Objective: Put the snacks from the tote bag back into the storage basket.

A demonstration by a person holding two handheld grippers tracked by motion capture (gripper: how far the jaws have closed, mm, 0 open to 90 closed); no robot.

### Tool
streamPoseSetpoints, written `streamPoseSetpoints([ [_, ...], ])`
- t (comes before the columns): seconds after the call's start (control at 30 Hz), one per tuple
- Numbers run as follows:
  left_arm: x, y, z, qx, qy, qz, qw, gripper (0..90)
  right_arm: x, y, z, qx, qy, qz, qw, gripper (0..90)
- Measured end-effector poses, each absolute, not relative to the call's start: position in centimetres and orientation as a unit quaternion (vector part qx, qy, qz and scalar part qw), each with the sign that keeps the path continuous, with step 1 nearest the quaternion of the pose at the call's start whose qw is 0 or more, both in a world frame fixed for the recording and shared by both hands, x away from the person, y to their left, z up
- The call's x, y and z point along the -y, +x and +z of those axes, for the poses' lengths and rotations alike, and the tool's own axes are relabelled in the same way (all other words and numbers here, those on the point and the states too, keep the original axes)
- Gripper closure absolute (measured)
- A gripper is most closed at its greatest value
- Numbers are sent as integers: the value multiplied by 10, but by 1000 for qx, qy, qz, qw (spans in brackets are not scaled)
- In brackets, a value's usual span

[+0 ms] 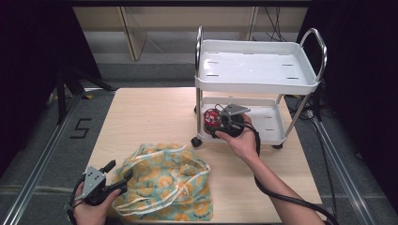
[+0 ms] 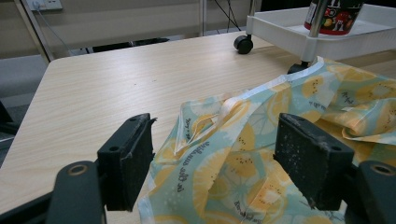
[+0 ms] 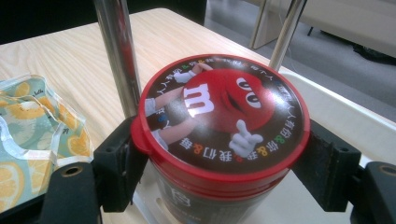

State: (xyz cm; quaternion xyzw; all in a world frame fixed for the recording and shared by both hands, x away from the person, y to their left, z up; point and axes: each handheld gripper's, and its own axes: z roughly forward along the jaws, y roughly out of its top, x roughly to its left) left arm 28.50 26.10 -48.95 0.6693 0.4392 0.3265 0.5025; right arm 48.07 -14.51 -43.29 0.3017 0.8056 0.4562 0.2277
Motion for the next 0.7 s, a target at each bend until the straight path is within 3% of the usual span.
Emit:
streamPoseSetpoints([
  [0.7,-261,285,-489,-440,670,326,502,274,142,480,-439,-810,301,451,224,260],
])
